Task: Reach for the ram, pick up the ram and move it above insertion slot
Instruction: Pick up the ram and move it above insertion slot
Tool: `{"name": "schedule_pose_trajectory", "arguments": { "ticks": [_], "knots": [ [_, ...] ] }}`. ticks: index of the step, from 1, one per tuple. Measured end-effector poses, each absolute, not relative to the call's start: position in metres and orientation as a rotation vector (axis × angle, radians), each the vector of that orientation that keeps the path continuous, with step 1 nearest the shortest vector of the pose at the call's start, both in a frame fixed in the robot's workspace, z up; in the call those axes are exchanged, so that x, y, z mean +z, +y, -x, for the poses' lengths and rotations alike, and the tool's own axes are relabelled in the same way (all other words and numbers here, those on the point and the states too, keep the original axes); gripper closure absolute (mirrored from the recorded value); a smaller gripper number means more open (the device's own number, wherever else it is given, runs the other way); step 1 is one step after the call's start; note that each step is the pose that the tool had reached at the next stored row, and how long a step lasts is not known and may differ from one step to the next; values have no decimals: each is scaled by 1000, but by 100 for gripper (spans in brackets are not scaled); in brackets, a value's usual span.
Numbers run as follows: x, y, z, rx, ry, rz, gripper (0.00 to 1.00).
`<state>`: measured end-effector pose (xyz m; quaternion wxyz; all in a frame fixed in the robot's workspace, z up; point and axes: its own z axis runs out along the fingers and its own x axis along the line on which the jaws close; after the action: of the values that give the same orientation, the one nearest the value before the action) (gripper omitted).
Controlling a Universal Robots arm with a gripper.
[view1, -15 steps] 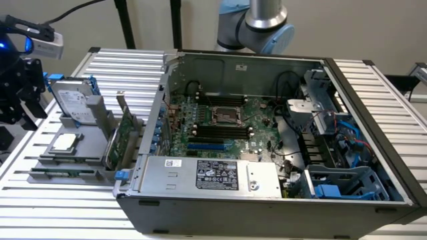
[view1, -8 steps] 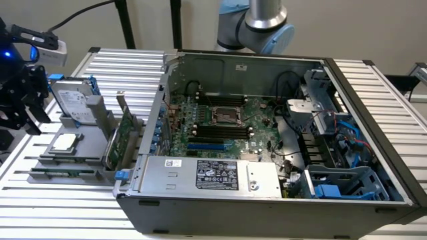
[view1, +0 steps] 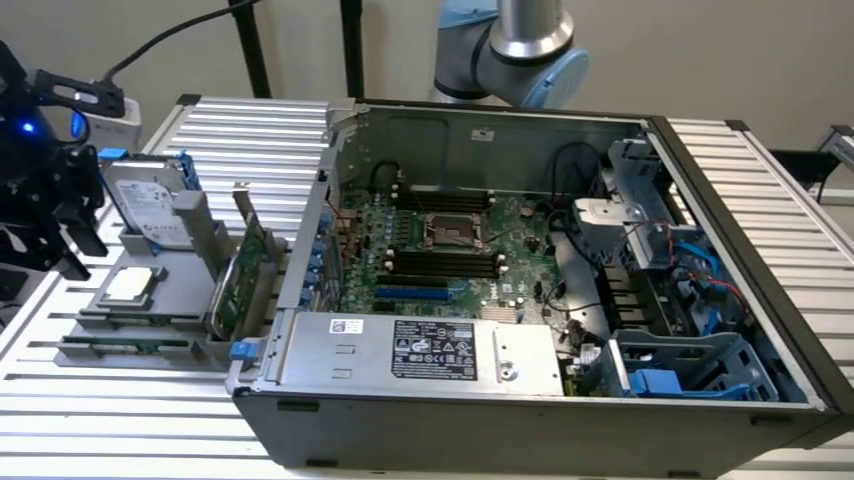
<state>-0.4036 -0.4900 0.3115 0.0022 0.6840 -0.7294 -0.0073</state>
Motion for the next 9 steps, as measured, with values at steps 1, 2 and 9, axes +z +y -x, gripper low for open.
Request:
{"name": "schedule_pose_trajectory", "arguments": {
  "ticks": [1,2,9],
  "knots": [
    [310,-490,404,-23,-2288,-2146,64],
    [308,-491,404,-23,-2288,-2146,64],
    [295,-495,404,-23,-2285,-2150,64]
  ]
}}
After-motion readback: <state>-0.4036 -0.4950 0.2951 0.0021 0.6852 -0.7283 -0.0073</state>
